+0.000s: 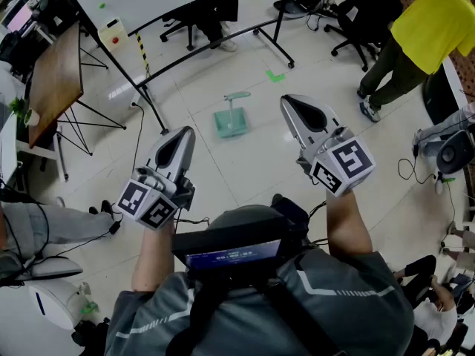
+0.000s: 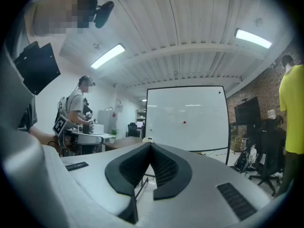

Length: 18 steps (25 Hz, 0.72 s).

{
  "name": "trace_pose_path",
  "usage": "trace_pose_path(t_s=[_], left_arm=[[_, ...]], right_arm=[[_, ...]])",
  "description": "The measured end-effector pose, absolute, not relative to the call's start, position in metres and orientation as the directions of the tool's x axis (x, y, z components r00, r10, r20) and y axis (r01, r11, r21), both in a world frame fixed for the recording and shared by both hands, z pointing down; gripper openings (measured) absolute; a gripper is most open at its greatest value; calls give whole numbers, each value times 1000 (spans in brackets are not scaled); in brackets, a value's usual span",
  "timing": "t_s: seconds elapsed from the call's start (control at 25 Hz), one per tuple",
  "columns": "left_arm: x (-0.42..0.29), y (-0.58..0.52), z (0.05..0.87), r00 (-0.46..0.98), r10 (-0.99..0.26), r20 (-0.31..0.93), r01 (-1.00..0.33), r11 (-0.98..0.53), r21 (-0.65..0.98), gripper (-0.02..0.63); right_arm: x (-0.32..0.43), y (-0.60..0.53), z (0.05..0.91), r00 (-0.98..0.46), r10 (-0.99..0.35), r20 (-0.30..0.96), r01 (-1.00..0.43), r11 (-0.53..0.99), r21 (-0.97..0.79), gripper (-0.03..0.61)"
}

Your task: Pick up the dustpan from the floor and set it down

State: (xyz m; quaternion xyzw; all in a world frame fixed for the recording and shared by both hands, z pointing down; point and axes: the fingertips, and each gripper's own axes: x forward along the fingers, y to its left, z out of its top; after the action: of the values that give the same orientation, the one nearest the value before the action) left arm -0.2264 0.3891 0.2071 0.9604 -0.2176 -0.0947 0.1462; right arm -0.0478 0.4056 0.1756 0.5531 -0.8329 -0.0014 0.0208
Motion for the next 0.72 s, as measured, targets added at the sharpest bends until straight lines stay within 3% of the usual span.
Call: trace_pose_path(t_s=[0.32, 0.72], left_arm=[[-234, 338, 205, 899, -419, -126, -365, -878, 309, 21], [-173, 222, 206, 836, -536, -119, -491, -826, 278, 22]], right_arm=[[-67, 351, 179, -403, -914, 33, -913, 404, 45, 26], [8, 225, 192, -520, -854, 25, -854, 520, 31, 26]])
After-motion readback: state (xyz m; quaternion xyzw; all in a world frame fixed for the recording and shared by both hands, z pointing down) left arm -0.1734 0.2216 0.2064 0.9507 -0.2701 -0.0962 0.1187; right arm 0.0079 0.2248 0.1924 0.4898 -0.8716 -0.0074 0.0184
